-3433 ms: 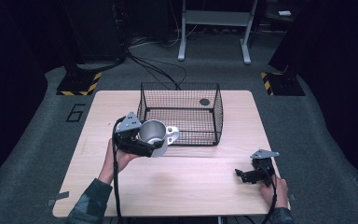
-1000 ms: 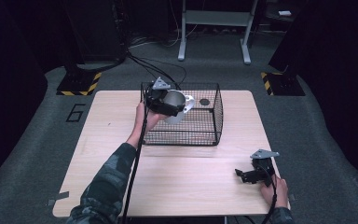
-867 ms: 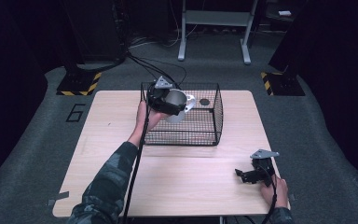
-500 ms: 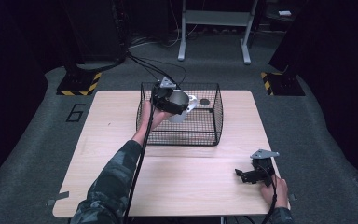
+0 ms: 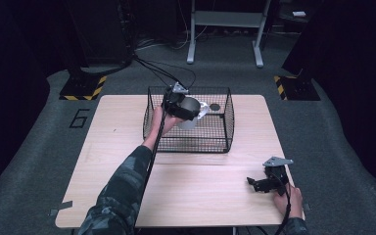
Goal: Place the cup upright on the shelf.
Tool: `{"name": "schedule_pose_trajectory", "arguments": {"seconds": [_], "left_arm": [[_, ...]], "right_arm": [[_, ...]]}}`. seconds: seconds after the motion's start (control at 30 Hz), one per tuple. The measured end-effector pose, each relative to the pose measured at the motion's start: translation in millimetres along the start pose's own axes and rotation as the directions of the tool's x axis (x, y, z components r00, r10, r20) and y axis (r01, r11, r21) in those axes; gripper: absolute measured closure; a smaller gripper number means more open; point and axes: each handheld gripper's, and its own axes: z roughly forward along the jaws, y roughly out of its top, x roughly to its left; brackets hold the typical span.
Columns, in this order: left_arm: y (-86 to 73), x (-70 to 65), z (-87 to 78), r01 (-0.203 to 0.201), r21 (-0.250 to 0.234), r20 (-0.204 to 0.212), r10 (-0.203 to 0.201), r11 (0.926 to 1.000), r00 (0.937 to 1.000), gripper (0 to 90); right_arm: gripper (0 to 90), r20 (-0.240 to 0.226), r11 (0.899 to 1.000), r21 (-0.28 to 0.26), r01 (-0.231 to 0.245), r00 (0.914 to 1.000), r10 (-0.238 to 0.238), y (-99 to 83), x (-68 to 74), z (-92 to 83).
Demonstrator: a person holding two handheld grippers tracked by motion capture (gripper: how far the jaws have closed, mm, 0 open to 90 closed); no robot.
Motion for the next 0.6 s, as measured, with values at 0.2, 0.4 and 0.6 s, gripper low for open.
{"name": "schedule_pose_trajectory", "arguments": {"seconds": [0.2,0.4,0.6], "left_arm": [[-1.1,0.8,6.0,-0.007,0.011,0.007,0.007,0.9999,1.0000,6.2],[-1.5,1.2,13.3,-0.019,0.020,0.008,0.019,0.9996,0.9998,6.2],[-0.6,2.5,17.0,-0.027,0.033,0.008,0.026,0.9991,0.9996,6.2]], "right_arm": [[0.0,0.000,1.000,0.000,0.000,1.0000,0.000,0.0,0.0,0.0],[0.0,-0.001,1.000,0.000,0.006,1.0000,-0.006,0.1,-0.4,0.1],[0.0,-0.001,1.000,0.000,0.003,1.0000,-0.003,0.1,-0.2,0.1]]}}
